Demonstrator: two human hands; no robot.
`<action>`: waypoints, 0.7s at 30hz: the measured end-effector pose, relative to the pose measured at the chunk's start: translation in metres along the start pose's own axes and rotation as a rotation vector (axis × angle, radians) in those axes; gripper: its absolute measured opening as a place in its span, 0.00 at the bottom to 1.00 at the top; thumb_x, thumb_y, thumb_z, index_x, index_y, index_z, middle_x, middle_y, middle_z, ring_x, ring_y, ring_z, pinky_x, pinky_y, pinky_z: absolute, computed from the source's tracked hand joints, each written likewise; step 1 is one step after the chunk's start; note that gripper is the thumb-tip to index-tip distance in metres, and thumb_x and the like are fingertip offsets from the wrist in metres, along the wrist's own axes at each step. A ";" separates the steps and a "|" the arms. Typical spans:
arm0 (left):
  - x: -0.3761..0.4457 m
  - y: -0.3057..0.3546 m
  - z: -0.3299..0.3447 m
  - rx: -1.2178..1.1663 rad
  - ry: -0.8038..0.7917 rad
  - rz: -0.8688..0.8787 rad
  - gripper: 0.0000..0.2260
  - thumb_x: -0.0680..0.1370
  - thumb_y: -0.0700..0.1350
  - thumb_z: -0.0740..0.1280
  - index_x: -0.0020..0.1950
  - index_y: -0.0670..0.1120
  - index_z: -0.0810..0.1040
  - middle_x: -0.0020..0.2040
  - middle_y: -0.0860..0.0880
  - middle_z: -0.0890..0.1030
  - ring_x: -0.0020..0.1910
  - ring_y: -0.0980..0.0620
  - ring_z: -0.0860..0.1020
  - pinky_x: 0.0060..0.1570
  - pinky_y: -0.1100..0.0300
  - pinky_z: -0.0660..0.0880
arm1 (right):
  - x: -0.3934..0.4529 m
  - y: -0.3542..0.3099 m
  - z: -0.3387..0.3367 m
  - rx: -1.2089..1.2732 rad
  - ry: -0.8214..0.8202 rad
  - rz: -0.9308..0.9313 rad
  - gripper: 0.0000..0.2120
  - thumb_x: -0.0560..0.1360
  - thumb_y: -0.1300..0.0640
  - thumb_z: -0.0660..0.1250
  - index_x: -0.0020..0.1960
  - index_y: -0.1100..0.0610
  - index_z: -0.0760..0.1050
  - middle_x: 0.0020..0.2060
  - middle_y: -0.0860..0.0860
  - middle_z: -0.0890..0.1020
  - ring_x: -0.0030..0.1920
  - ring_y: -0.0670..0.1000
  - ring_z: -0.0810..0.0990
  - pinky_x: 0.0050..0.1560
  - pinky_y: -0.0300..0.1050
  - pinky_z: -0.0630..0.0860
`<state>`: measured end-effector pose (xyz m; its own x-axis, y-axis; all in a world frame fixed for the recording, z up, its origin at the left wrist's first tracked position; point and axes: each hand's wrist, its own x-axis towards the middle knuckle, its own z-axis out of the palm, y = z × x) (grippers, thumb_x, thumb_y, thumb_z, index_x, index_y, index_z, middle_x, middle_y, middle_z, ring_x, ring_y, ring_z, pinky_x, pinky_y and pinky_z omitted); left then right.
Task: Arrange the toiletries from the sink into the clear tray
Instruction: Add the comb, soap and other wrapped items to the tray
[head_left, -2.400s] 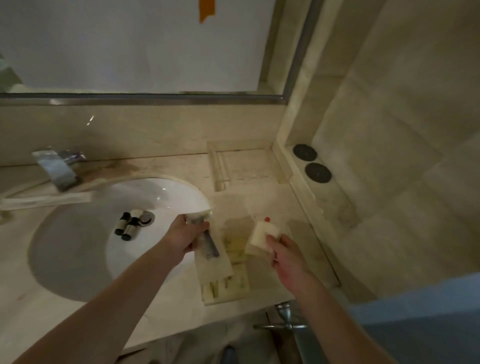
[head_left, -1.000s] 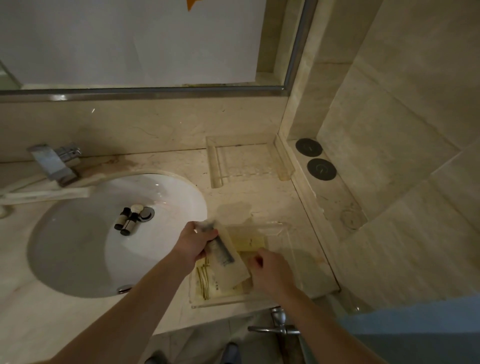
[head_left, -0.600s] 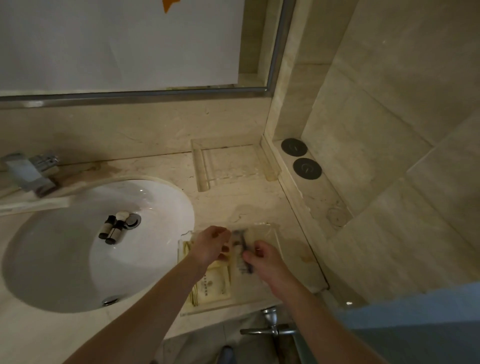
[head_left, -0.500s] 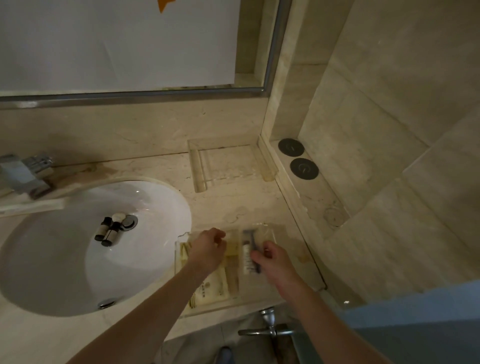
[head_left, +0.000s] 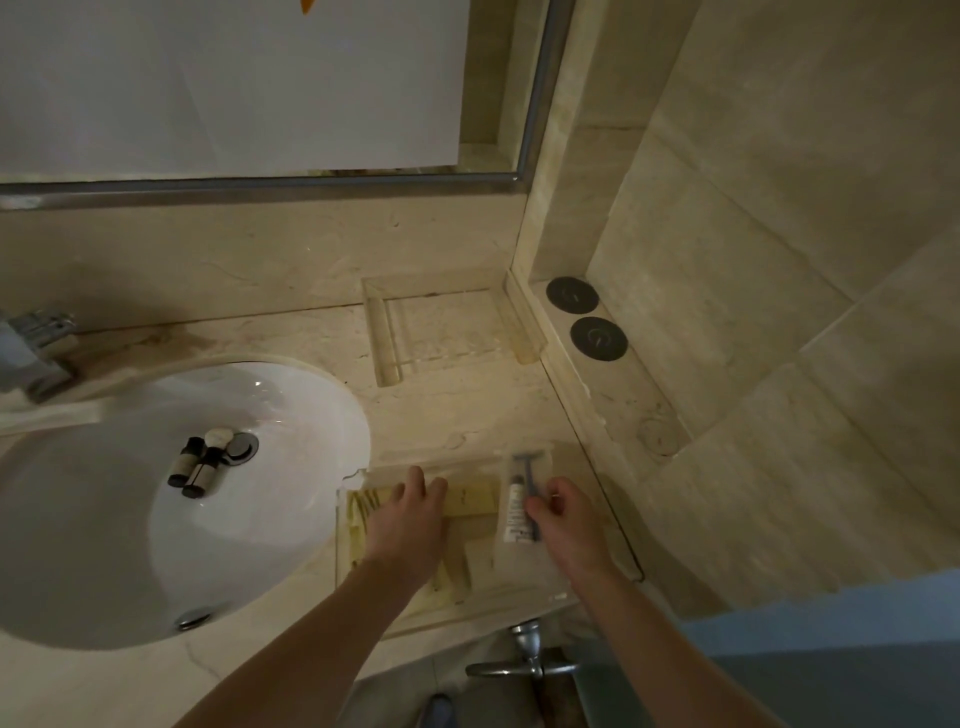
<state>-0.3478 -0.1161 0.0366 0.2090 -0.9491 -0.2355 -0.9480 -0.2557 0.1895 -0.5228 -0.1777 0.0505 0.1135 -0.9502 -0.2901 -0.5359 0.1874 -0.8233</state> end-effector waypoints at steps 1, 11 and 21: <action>0.000 0.001 -0.001 0.003 -0.001 -0.008 0.17 0.77 0.50 0.60 0.64 0.48 0.63 0.63 0.44 0.66 0.56 0.45 0.74 0.38 0.55 0.74 | 0.000 0.001 -0.002 -0.021 0.018 -0.007 0.16 0.74 0.63 0.67 0.33 0.52 0.64 0.28 0.48 0.69 0.29 0.46 0.67 0.28 0.34 0.64; 0.004 0.016 -0.008 0.065 -0.008 0.084 0.25 0.74 0.37 0.63 0.69 0.48 0.61 0.66 0.42 0.66 0.59 0.41 0.75 0.48 0.49 0.74 | 0.002 0.008 -0.001 -0.169 0.073 -0.022 0.17 0.73 0.58 0.67 0.32 0.52 0.62 0.27 0.47 0.69 0.29 0.48 0.67 0.30 0.42 0.62; -0.004 -0.007 -0.011 -0.045 0.184 0.130 0.12 0.76 0.42 0.61 0.59 0.44 0.69 0.53 0.45 0.74 0.46 0.43 0.80 0.32 0.55 0.71 | 0.000 -0.005 0.040 -0.483 -0.226 -0.093 0.06 0.76 0.52 0.61 0.40 0.51 0.69 0.36 0.50 0.77 0.42 0.55 0.79 0.41 0.48 0.73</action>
<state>-0.3398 -0.1125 0.0472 0.1304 -0.9910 -0.0292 -0.9589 -0.1335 0.2502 -0.4869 -0.1684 0.0351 0.3277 -0.8701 -0.3681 -0.8323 -0.0816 -0.5482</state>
